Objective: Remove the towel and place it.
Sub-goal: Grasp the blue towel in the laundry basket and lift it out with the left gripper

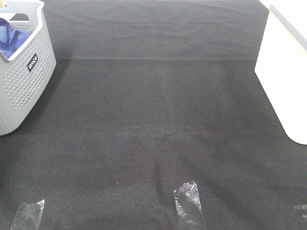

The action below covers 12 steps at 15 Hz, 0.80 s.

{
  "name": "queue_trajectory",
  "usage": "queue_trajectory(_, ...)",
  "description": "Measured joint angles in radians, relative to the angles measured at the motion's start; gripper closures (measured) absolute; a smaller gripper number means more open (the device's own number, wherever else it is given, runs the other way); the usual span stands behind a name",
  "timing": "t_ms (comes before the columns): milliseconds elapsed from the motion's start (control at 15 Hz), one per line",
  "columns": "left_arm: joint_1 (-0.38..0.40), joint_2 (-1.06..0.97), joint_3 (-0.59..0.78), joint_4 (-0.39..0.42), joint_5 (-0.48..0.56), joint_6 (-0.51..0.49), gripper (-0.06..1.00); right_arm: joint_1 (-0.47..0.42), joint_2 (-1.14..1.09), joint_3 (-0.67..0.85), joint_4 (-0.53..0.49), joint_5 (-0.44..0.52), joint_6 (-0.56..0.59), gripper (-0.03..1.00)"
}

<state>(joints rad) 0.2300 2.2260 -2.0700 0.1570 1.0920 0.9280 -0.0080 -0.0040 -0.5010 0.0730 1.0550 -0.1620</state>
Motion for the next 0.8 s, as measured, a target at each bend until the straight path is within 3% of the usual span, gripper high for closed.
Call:
queue_trajectory(200, -0.007, -0.061, -0.037, -0.030, 0.007, -0.001, 0.94, 0.000, 0.000, 0.000, 0.000, 0.000, 0.000, 0.37)
queue_trajectory(800, -0.144, -0.293, -0.120, -0.025, -0.030, -0.001, 0.94, 0.000, 0.000, 0.000, 0.000, 0.000, 0.000, 0.37)
